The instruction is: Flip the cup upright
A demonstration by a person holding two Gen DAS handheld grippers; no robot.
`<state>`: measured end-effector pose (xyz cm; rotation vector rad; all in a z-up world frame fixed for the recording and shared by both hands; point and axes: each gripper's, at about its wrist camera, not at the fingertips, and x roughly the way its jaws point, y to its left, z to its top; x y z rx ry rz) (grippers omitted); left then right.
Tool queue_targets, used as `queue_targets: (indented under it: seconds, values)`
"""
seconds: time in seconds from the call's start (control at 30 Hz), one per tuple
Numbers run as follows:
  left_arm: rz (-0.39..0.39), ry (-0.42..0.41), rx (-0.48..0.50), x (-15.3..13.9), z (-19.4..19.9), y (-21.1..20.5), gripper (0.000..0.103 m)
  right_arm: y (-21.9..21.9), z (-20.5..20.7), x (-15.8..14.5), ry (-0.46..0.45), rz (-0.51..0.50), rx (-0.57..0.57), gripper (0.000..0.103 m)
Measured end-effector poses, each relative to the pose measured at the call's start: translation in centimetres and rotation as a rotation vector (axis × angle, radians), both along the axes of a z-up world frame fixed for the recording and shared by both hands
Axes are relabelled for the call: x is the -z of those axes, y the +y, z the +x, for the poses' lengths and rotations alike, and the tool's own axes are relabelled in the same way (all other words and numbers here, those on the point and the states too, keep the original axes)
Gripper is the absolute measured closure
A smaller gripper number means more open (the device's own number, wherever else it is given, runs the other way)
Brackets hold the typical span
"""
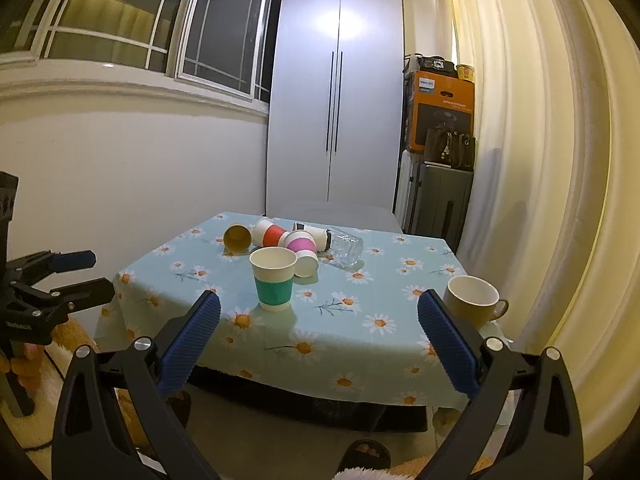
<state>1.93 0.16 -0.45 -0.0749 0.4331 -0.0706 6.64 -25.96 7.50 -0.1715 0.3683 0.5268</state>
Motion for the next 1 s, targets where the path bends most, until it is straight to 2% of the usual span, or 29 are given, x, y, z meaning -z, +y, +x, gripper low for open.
queue_targets:
  seconds: [0.13,0.43,1.0]
  values:
    - [0.003,0.001,0.003,0.2,-0.3,0.0,0.007,0.5,0.2,0.4,0.005,-0.018,0.002,0.005]
    - [-0.048,0.000,0.001,0.3,-0.3,1.2,0.007,0.6,0.3,0.8,0.030,-0.031,0.006,0.005]
    - [-0.015,0.004,0.031,0.5,-0.2,0.4,0.007,0.7,0.4,1.0,0.047,-0.034,0.008,0.005]
